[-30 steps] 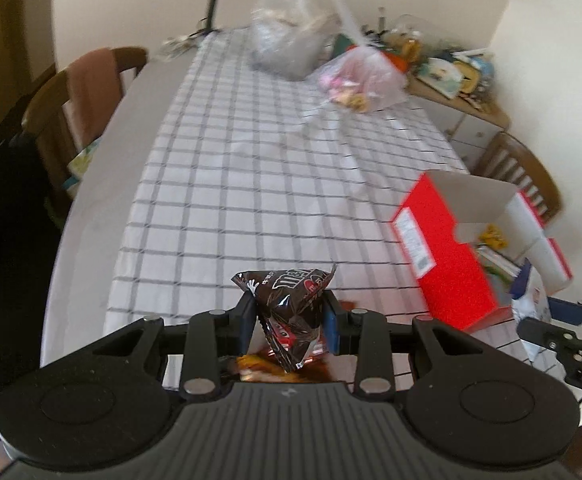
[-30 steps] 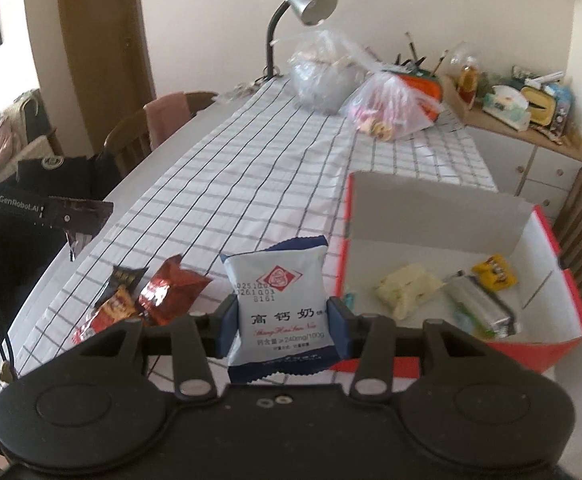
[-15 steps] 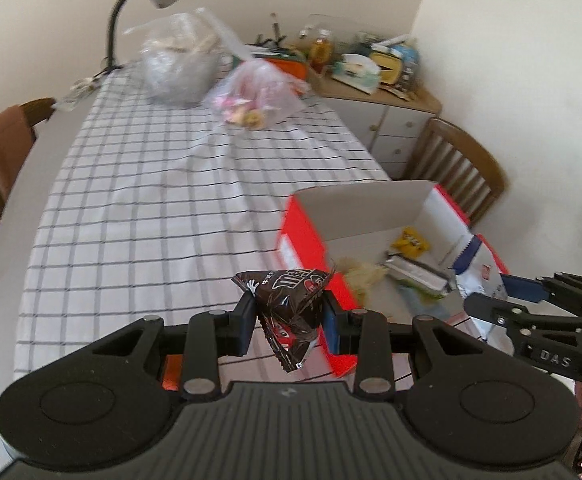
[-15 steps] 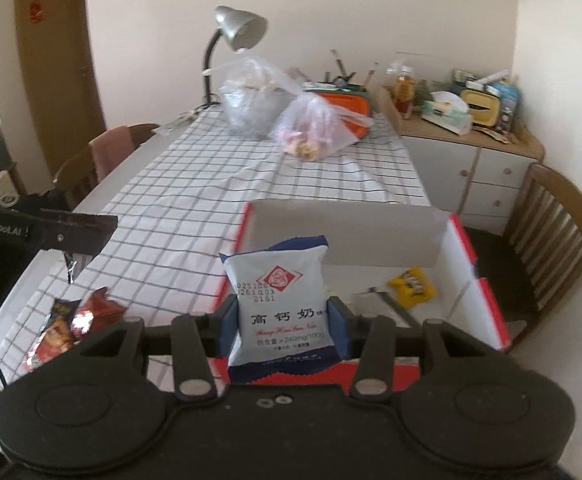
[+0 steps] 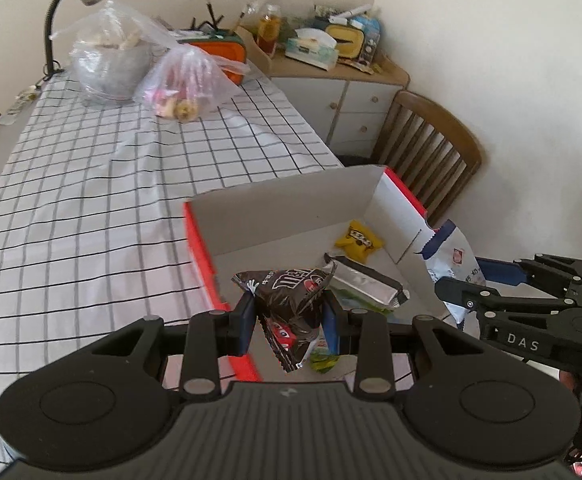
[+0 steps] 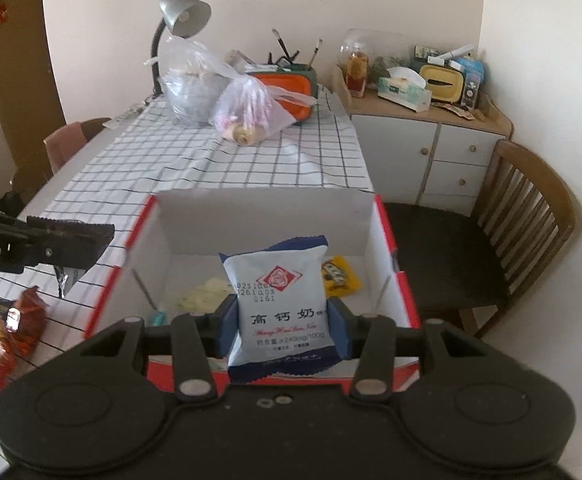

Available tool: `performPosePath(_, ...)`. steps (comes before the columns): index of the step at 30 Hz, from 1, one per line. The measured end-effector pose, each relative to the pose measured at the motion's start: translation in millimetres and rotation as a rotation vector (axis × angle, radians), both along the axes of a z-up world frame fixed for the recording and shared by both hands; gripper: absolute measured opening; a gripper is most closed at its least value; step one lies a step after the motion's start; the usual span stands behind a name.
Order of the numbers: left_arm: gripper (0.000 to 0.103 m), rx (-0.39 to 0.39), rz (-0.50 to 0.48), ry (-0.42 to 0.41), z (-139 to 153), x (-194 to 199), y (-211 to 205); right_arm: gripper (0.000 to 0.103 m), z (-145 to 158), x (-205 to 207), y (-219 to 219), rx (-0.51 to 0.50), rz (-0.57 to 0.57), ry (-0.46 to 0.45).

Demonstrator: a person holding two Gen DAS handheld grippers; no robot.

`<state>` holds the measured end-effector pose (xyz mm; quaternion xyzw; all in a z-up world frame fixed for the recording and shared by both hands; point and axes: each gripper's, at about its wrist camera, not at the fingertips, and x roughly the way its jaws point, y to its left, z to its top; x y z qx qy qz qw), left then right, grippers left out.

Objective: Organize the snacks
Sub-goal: 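Carry both packets into the red box and open both tools to release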

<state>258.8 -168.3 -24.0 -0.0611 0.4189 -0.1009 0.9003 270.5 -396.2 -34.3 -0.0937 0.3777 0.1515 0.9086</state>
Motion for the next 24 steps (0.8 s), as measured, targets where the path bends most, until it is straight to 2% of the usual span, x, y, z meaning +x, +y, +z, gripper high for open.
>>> performPosePath(9,0.033,0.047,0.006,0.065,-27,38,-38,0.046,-23,38,-21,-0.039,0.006,0.063)
performPosePath(24,0.033,0.137,0.055,0.171,-76,89,-62,0.045,-67,87,-5,-0.121,0.098,0.169)
